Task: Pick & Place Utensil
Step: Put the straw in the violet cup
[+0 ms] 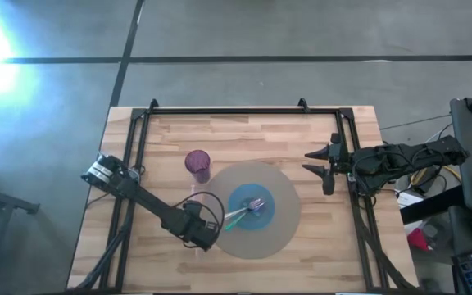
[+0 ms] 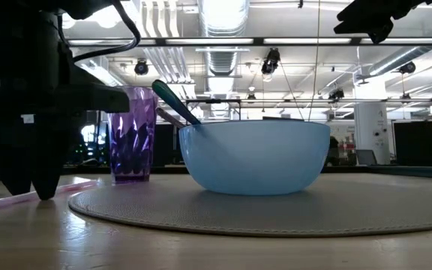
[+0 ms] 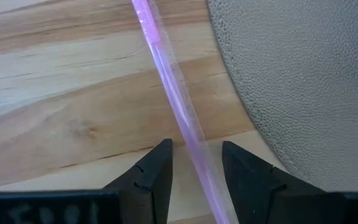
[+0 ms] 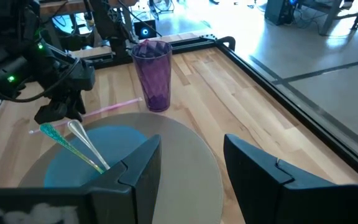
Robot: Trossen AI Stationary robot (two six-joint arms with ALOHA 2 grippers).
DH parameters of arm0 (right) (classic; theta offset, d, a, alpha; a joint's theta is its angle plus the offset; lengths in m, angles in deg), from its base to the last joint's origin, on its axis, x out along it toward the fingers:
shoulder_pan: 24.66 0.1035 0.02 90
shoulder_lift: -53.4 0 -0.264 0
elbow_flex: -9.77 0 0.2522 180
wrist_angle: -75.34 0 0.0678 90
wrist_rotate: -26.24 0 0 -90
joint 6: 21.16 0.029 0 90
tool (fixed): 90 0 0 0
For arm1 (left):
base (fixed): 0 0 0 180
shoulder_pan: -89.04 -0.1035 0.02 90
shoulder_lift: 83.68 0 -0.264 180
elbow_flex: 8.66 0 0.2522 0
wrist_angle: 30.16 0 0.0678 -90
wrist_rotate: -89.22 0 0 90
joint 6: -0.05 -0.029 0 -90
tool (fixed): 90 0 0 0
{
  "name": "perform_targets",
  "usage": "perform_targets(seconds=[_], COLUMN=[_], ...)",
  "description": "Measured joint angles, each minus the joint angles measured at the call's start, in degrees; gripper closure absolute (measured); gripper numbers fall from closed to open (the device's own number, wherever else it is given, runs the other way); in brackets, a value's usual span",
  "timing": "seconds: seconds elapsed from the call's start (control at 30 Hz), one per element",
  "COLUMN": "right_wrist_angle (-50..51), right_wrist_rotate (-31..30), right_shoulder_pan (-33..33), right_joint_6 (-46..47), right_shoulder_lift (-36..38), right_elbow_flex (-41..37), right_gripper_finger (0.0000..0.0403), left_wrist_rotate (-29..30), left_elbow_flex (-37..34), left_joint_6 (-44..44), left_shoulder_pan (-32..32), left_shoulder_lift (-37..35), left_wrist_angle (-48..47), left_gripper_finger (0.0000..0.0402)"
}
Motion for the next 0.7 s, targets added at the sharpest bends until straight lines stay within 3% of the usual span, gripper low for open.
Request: perform_targets(seconds=[0.3,0.7], right_wrist_angle=[0.02,0.04], right_wrist_rotate=[0.00,0.02], right_shoulder_pan=[0.01,0.01], right_joint_6=[0.00,0.00], right_shoulder_lift=[0.00,0.00], right_elbow_flex=[0.00,0.00], right_gripper_finger=[0.0234,0.0234], left_wrist_rotate=[-0.41,-3.02], left_elbow_flex=[0.04,-0.04], left_joint_6=[-0.57,-7.51], left_shoulder_pan=[-0.24,-0.39], left_shoulder_lift=[0.38,0.90], left_wrist_angle=[-0.72,-1.86], left_gripper_finger=[0.0278,0.0396])
